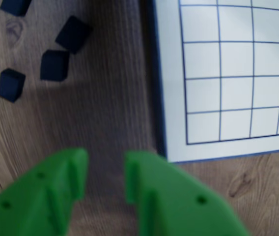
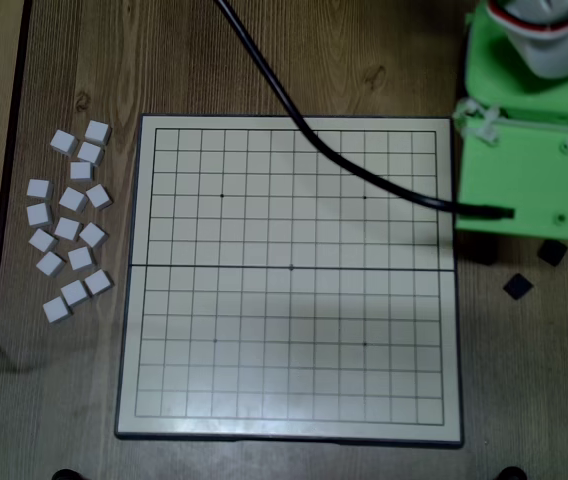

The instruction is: Grasp a Black stone and put it on the board on position (0,0).

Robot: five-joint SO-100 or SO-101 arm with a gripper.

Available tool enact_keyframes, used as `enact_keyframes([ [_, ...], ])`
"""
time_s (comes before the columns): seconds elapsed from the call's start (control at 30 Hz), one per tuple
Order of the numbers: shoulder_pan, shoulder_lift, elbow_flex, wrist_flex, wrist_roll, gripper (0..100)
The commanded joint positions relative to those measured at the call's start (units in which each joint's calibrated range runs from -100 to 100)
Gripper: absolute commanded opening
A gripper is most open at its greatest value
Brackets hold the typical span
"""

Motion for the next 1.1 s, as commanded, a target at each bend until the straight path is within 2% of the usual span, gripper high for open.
enact_keyframes([
  [0.0, -1.3, 0.8, -6.5, 0.2, -1.9, 6],
  [0.6, -3.7, 9.3, -13.5, 0.0, -5.5, 6],
  [1.07, -3.0, 12.1, -15.4, -0.2, -5.4, 7],
])
